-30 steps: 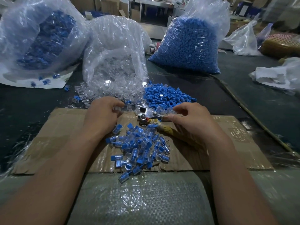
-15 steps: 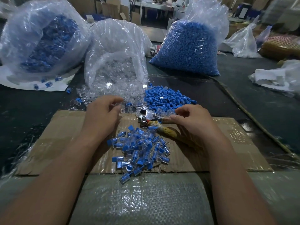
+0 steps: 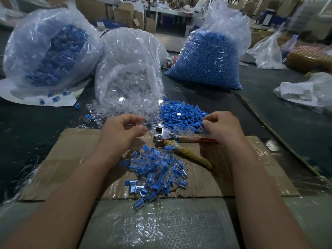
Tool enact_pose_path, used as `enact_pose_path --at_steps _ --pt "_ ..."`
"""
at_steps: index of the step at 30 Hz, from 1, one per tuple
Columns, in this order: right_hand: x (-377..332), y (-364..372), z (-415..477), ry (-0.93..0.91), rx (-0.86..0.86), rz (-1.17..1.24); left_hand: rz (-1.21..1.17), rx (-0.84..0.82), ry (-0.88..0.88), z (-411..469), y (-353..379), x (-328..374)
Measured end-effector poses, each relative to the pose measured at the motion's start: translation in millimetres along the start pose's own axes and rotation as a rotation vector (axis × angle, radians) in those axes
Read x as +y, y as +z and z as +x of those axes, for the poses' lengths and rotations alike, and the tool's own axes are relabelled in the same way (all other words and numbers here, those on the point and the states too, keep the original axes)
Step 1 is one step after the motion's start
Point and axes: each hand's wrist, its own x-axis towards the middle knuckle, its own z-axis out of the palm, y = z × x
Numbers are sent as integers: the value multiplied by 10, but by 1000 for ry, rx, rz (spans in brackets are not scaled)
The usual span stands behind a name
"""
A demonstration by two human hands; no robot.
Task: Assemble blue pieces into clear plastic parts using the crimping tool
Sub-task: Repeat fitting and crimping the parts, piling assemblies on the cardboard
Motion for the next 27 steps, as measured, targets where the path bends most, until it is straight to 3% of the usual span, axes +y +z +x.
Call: enact_pose_path --at_steps 5,11,16,23,27 --pt "-44 115 183 0 5 -113 -38 -13 -14 -9 18 3" --pt "-74 268 244 -51 -134 -227 -67 -19 -26 -25 -1 3" --pt "-39 295 218 -82 -85 -255 -76 -17 -25 -46 -3 18" --pt "-133 143 24 -160 86 -24 -92 -7 -39 -72 -22 50" --pt "-351 204 -246 -286 69 195 -113 -59 19 -89 3 78"
